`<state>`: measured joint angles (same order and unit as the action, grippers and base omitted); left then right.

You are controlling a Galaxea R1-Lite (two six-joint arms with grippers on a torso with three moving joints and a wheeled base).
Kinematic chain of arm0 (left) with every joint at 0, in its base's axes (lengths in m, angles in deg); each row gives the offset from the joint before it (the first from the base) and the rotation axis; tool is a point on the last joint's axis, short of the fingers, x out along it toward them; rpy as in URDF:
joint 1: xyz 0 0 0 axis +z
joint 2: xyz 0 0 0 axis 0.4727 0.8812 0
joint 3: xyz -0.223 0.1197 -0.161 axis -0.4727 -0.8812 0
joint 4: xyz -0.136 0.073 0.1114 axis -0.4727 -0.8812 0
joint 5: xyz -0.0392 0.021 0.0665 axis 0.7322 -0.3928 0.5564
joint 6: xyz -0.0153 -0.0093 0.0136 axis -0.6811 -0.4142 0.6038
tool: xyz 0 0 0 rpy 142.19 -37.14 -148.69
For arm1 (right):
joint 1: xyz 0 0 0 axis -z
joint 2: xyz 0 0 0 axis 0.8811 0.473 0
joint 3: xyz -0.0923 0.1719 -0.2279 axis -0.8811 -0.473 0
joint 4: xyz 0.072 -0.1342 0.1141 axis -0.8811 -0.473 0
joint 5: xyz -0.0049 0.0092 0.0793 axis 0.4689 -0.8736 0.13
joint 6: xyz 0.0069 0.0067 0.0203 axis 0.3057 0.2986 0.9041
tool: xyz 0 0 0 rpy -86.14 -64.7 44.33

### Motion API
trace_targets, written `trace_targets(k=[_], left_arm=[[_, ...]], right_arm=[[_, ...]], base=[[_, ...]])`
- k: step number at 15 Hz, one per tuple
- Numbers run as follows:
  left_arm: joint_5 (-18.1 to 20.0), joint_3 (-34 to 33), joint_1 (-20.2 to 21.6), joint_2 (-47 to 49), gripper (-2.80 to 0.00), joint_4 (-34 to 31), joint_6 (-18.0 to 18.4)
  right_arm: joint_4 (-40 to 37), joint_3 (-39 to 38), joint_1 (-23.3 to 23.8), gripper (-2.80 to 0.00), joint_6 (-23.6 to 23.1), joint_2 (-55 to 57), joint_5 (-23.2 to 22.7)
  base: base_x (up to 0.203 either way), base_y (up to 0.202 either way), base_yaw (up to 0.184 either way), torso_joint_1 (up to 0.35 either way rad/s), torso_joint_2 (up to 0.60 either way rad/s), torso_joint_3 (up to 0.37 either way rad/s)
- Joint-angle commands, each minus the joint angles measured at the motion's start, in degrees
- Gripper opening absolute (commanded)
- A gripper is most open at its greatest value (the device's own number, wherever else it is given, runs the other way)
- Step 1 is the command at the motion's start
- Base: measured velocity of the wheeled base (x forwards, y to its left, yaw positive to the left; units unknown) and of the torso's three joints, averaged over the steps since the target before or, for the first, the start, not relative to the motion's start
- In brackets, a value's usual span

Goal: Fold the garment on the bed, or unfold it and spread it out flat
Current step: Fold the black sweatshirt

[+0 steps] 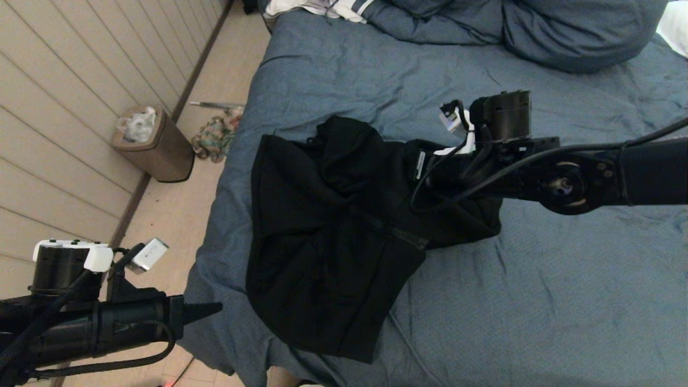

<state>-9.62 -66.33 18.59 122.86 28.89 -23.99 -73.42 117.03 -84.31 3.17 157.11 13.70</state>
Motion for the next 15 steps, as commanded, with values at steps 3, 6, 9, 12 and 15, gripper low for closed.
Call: trace_targets(k=[3,6,9,12,15], left_arm=[[-0.43,1.18,-9.56,-5.68,0.00,-2.54,0.67],[-0.85,2.18,-18.40,-8.59,0.00,-9.60,4.98],[-0.91,7.75,-26.24,-4.93,0.00,-21.12,6.07],[-3.22,12.30,-29.19,4.26,0.00,-23.78,6.37],[-9.17,18.10,-30.59,11.58,0.00,-23.47,6.44]], right_arm=[[0.11,1.52,-0.05,-2.80,0.13,1.85,0.08],[-0.40,3.46,0.85,-2.80,0.04,3.39,0.08],[-3.34,7.13,1.94,-2.80,0.12,5.34,0.08],[-3.99,7.44,2.50,-2.80,0.13,5.56,0.08],[-3.99,7.14,2.41,-2.80,0.13,5.71,0.08]], base=[[0.000,0.000,0.000,0.000,0.00,0.000],[0.000,0.000,0.000,0.000,0.00,0.000],[0.000,0.000,0.000,0.000,0.00,0.000],[0.000,0.000,0.000,0.000,0.00,0.000],[0.000,0.000,0.000,0.000,0.00,0.000]])
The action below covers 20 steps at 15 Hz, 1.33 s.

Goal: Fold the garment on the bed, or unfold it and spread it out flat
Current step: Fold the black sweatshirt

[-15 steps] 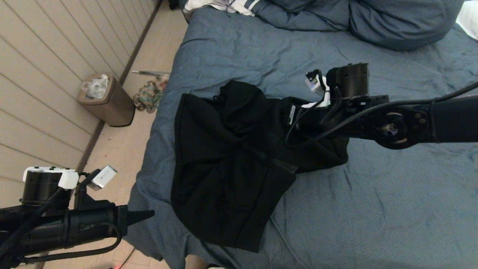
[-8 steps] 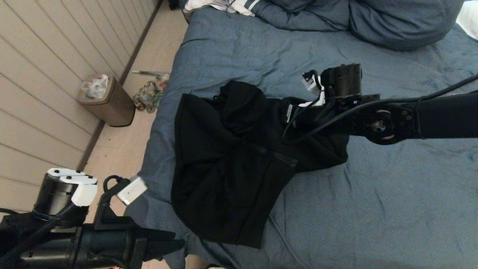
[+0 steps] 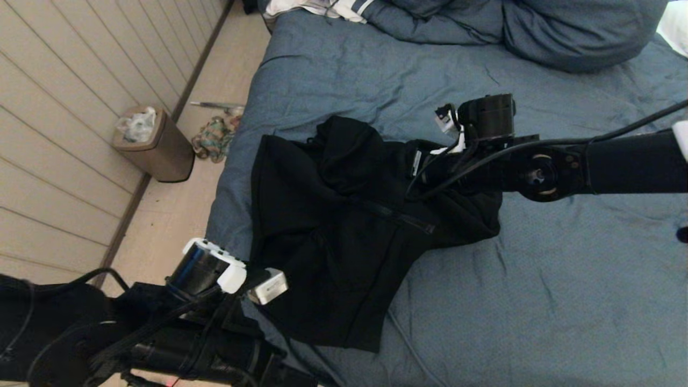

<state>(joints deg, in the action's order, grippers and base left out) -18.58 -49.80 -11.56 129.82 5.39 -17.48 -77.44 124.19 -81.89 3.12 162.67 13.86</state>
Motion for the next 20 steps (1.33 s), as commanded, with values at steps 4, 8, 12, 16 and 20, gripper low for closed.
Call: trace_targets(k=[4,8,12,16,20], left_arm=[[-12.85,6.75,-2.89,10.95,0.00,0.37,-4.14],[-22.72,9.13,-6.77,14.27,0.00,0.07,-8.02],[-24.45,11.95,-7.77,12.83,0.00,0.23,-11.77],[-24.45,14.40,-11.96,14.60,0.00,-0.13,-18.23],[-33.25,24.09,-12.56,20.45,0.00,-6.32,-23.59]], right_arm=[[0.12,-0.59,-0.01,-2.80,0.09,-0.11,-0.08],[0.12,-0.86,-0.10,-2.80,0.17,-0.20,-0.08],[0.12,-0.86,-0.10,-2.80,0.09,-0.11,-0.08],[0.21,-0.94,-0.13,-2.80,0.35,-0.02,-0.29],[0.21,-1.56,-0.45,-2.80,0.43,-0.22,-0.32]], base=[[0.000,0.000,0.000,0.000,0.00,0.000],[0.000,0.000,0.000,0.000,0.00,0.000],[0.000,0.000,0.000,0.000,0.00,0.000],[0.000,0.000,0.000,0.000,0.00,0.000],[0.000,0.000,0.000,0.000,0.00,0.000]])
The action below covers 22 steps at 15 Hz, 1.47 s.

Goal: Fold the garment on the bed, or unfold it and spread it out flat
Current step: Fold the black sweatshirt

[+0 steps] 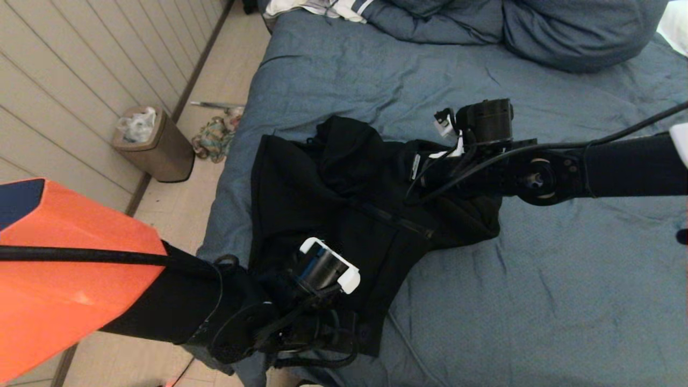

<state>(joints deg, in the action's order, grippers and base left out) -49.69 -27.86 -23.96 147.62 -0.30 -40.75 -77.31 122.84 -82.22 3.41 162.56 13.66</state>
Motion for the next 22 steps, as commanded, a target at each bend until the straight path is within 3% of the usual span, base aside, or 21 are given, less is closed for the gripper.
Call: trace_targets(k=[1,4,9,10,14,18,22], left_arm=[[-5.01,3.61,-0.48,4.04,0.00,-2.05,-1.28],[-6.13,4.82,-1.41,6.37,0.00,-3.22,-5.10],[-6.37,7.80,-2.33,9.32,0.00,-2.73,-5.59],[-6.51,8.80,-2.59,9.89,-2.80,-2.74,-5.52],[-7.55,10.88,-2.93,11.32,-2.80,-2.75,-5.50],[-11.37,10.81,-2.91,12.89,-2.80,-2.61,-5.85],[-11.86,10.11,-2.53,7.82,-2.80,-2.88,-5.75]], right_arm=[[0.10,-0.32,-0.03,-2.80,0.15,-0.20,-0.05],[0.16,-0.38,-0.03,-2.80,0.15,-0.09,-0.05],[0.43,-0.73,-0.12,-2.80,0.06,0.00,-0.14],[0.43,-0.73,-0.19,-2.80,0.06,0.03,-0.14],[0.51,-0.60,-0.12,-2.80,0.06,-0.35,-0.13],[0.51,-0.64,-0.12,-2.80,-0.03,-0.62,-0.05],[0.51,-0.73,-0.21,-2.80,-0.03,-1.06,0.02]], base=[[0.000,0.000,0.000,0.000,0.00,0.000],[0.000,0.000,0.000,0.000,0.00,0.000],[0.000,0.000,0.000,0.000,0.00,0.000],[0.000,0.000,0.000,0.000,0.00,0.000],[0.000,0.000,0.000,0.000,0.00,0.000],[0.000,0.000,0.000,0.000,0.00,0.000],[0.000,0.000,0.000,0.000,0.00,0.000]])
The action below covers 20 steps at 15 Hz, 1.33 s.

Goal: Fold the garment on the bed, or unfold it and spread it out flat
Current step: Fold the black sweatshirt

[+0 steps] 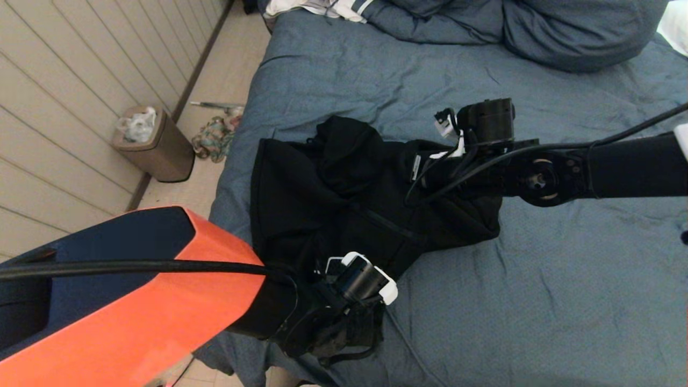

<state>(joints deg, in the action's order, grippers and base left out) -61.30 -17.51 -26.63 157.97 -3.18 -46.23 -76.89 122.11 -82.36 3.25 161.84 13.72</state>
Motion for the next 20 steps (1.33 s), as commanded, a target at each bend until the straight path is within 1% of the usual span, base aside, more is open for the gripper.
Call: trace_targets(k=[1,3,7,9,11,13,14,17,19,20], left_arm=[[-0.40,-1.19,0.48,-5.89,-2.80,0.01,-0.03],[-0.52,-3.67,2.21,-14.18,-2.80,0.00,1.16],[-0.26,-7.99,7.78,-29.58,-2.80,-0.63,5.17],[-0.15,-8.96,9.98,-34.82,-2.80,-2.87,6.54],[0.81,-10.17,11.03,-37.55,-2.80,-5.89,6.90],[1.82,-12.89,11.07,-41.38,-2.80,-7.75,6.92],[2.90,-15.08,10.92,-43.17,-2.80,-9.04,6.92],[8.65,-22.85,10.68,-48.01,-2.80,-10.78,6.44],[10.47,-26.23,10.40,-50.14,-2.80,-10.77,6.24],[10.83,-27.28,9.19,-50.38,-2.80,-10.76,6.16]], right_arm=[[0.01,-0.01,-0.06,-2.80,0.13,-0.79,-0.03],[-0.16,-0.08,-0.04,-2.80,0.20,-2.45,-0.03],[-0.34,-1.17,0.26,-2.80,0.13,-5.57,0.06],[-0.40,-4.16,0.29,-2.80,0.05,-7.67,0.13],[-0.43,-8.43,0.29,-2.80,-0.03,-10.70,0.21],[-0.49,-14.64,0.19,-2.80,-0.13,-15.56,0.23],[-0.50,-18.37,0.05,-2.80,-0.22,-18.20,0.23],[-0.53,-30.72,-0.27,-2.80,-0.72,-26.13,0.24],[-0.56,-38.35,-0.50,-2.80,-1.05,-31.03,0.24],[-0.70,-41.07,-0.62,-2.80,-1.12,-33.02,0.24]], base=[[0.000,0.000,0.000,0.000,0.00,0.000],[0.000,0.000,0.000,0.000,0.00,0.000],[0.000,0.000,0.000,0.000,0.00,0.000],[0.000,0.000,0.000,0.000,0.00,0.000],[0.000,0.000,0.000,0.000,0.00,0.000],[0.000,0.000,0.000,0.000,0.00,0.000],[0.000,0.000,0.000,0.000,0.00,0.000],[0.000,0.000,0.000,0.000,0.00,0.000],[0.000,0.000,0.000,0.000,0.00,0.000],[0.000,0.000,0.000,0.000,0.00,0.000]])
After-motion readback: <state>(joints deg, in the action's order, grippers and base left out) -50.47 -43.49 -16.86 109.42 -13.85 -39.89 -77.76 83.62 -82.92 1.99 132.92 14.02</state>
